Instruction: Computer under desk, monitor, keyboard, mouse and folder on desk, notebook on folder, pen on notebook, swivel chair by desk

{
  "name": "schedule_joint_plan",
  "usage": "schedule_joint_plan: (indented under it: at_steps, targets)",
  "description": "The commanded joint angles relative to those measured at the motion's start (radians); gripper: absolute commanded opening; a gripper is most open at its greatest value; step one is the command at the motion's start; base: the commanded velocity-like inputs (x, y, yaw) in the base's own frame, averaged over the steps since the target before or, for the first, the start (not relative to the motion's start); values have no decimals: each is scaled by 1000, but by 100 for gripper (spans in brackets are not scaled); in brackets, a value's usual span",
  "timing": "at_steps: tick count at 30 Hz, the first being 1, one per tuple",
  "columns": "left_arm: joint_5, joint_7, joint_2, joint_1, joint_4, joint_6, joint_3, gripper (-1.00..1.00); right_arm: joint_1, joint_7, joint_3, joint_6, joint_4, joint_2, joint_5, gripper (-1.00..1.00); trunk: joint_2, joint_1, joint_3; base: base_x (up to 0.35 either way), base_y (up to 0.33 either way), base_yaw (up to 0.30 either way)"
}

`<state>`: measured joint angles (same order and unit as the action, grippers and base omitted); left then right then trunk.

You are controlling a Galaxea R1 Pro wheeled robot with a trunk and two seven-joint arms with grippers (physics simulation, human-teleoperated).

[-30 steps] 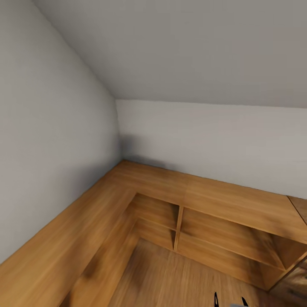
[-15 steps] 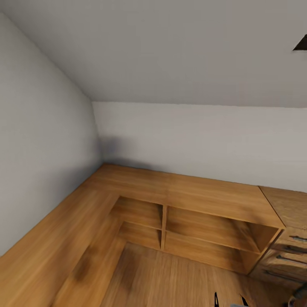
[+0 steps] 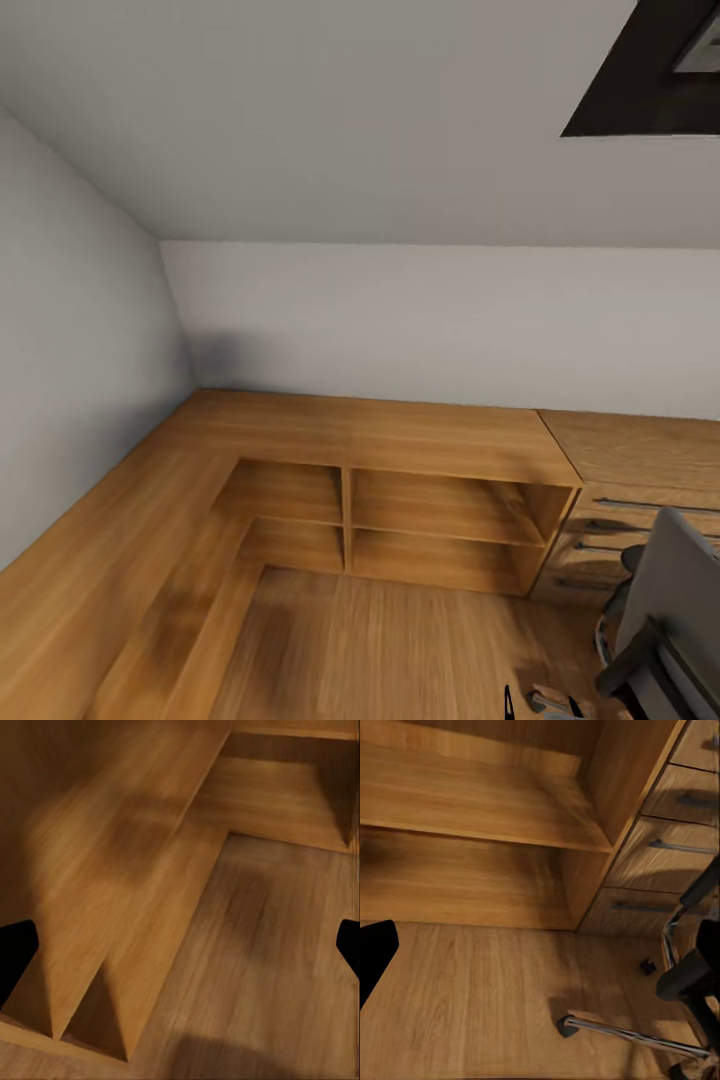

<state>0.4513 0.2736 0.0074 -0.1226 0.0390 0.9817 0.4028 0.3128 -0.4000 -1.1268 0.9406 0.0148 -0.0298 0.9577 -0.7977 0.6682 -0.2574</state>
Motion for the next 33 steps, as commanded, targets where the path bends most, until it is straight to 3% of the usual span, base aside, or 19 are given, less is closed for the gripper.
schedule_joint_plan:
  at_steps: [1, 22, 33]
  targets:
    - [4, 6, 0, 0, 1, 2, 9, 100, 0, -9, -8, 0, 2, -1, 1, 100, -1, 0, -1, -10, 0, -299]
    - [4, 10, 0, 0, 1, 5, 8, 100, 0, -5, -7, 0, 2, -1, 1, 100, -1, 0, -1, -1, 6, -300]
    - [4, 10, 0, 0, 1, 4, 9, 100, 0, -5, -7, -3, 2, -1, 3, 100, -1, 0, -1, 133, 215, -300]
